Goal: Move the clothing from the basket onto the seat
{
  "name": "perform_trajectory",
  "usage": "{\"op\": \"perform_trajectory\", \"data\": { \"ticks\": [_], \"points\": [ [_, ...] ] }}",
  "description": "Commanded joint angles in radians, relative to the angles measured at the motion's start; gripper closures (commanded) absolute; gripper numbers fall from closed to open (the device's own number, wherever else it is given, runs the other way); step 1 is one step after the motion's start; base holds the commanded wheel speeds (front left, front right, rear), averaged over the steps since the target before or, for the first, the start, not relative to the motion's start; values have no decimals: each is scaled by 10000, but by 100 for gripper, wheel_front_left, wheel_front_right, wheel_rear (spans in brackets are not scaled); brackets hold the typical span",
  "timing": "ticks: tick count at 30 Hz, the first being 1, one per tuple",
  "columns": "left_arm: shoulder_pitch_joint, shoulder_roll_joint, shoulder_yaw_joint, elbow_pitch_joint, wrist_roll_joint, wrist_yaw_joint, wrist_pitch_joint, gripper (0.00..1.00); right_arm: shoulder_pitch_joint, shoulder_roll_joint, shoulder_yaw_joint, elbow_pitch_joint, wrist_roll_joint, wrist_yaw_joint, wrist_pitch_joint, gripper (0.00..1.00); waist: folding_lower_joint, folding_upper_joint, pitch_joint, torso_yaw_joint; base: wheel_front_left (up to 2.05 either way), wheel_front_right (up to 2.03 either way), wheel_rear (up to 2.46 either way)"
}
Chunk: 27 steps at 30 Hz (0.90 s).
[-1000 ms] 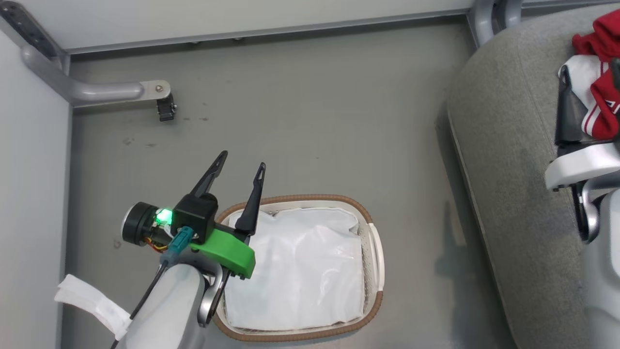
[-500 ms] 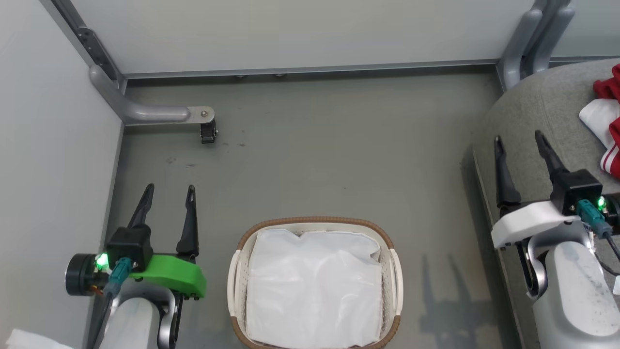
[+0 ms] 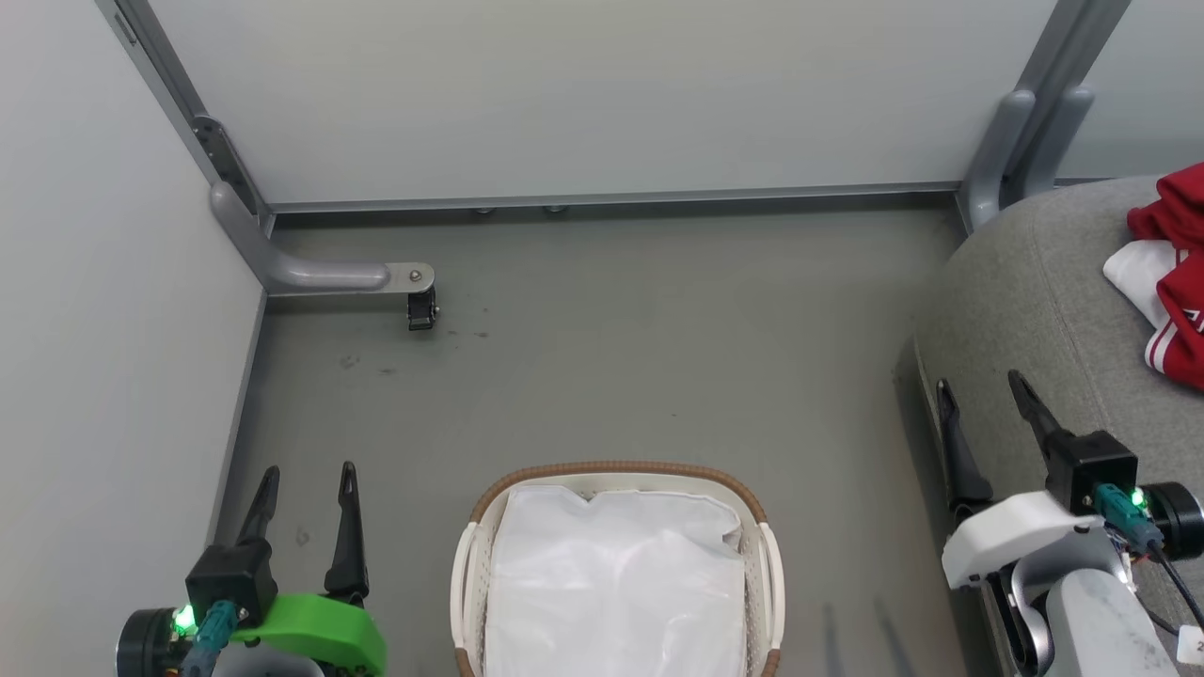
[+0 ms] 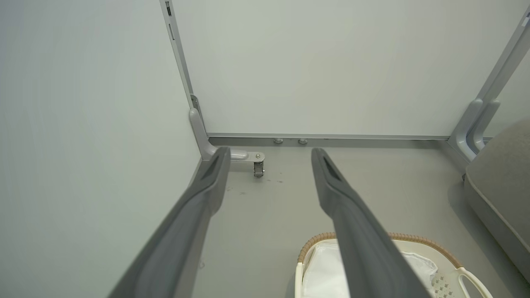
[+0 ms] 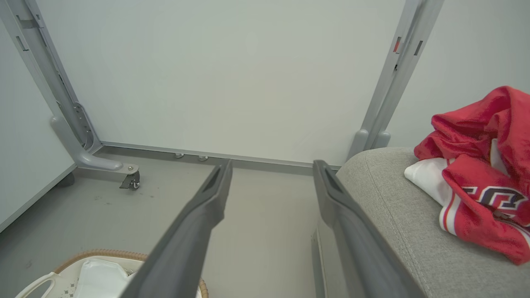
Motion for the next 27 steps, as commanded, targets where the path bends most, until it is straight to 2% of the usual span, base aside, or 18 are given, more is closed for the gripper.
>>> {"op": "perform_trajectory", "data": {
  "ticks": [1,18,19,22,27],
  "points": [
    [252,-57,77,-16,51,-66,-36,0,310,-34,5,24,120,-14,-18,0,1,0,-273,11,0,0,0],
    [1245,-199,397,-384,-246,-284,-36,0,1520,-34,25,-118,563,-14,-18,0,1,0,-639,37,0,0,0],
    [1116,-198,376,-342,-270,-259,2,100,1366,11,32,-79,552,0,2,100,1,0,-639,36,0,0,0],
    [1137,-226,348,-85,-305,-259,66,100,1418,92,37,171,558,0,14,100,1,0,-642,36,0,0,0],
    [962,-224,491,-69,-1307,-271,383,100,1243,83,-117,235,1604,-1,409,100,1,0,-652,12,0,0,0]
  ]
}}
